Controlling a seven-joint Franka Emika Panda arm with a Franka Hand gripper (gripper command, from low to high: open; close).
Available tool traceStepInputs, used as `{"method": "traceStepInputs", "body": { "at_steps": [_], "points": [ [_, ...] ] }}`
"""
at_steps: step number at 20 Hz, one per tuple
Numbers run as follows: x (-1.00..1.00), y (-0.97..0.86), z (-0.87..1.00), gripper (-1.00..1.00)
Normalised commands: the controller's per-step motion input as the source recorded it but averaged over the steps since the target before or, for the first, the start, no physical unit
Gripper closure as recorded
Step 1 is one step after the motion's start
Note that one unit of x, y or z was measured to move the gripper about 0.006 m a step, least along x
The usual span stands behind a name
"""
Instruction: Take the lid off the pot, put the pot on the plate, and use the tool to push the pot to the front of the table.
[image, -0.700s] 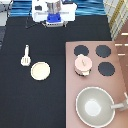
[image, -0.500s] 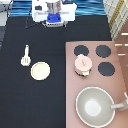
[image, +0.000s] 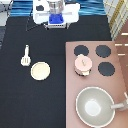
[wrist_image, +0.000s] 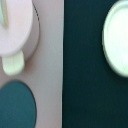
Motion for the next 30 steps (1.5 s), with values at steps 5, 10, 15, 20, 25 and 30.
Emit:
{"method": "traceStepInputs", "body": {
  "at_steps": [5, 10, 15, 20, 25, 30],
  "points": [
    [0.99, 0.32, 0.41, -1.0],
    [0.77, 0.47, 0.21, -1.0],
    [0.63, 0.61, 0.14, -1.0],
    [0.57, 0.7, -0.08, -1.0],
    [0.62, 0.69, -0.34, -1.0],
    [0.53, 0.63, -0.54, -1.0]
  ]
}}
